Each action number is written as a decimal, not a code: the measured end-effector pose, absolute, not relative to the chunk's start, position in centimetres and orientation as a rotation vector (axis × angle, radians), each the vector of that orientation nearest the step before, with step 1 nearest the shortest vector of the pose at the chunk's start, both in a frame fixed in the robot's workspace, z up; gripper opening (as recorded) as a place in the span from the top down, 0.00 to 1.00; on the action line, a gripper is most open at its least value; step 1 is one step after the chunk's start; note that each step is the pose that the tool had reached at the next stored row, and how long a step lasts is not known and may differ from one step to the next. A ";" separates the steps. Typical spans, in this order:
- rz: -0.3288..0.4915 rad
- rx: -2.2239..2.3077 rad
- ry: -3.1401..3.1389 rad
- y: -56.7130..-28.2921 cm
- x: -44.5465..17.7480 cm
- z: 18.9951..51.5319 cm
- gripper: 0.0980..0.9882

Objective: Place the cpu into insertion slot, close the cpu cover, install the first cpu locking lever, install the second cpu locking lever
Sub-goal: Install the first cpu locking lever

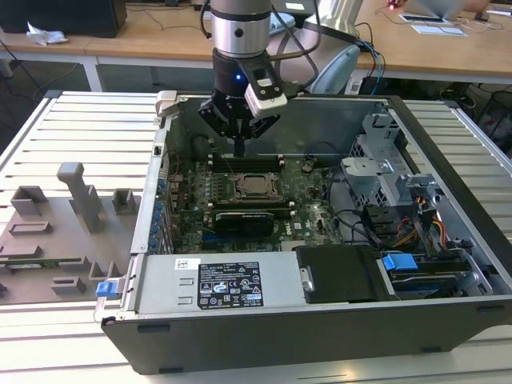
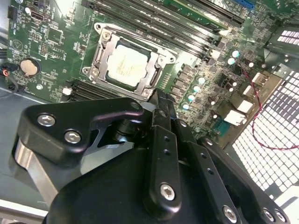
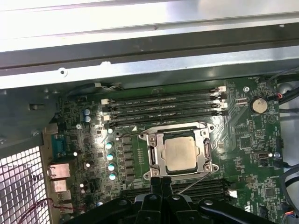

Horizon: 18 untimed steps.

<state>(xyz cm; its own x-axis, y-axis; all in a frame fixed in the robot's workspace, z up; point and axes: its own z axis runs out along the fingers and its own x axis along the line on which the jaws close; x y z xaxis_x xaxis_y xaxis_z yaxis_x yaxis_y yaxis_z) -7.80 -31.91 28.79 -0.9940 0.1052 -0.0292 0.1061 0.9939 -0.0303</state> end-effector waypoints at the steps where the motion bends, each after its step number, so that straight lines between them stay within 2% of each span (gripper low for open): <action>1: -0.050 0.165 3.109 -31.9 -7.9 28.8 0.99; 18: -0.050 0.160 3.109 -31.2 -10.8 28.1 0.99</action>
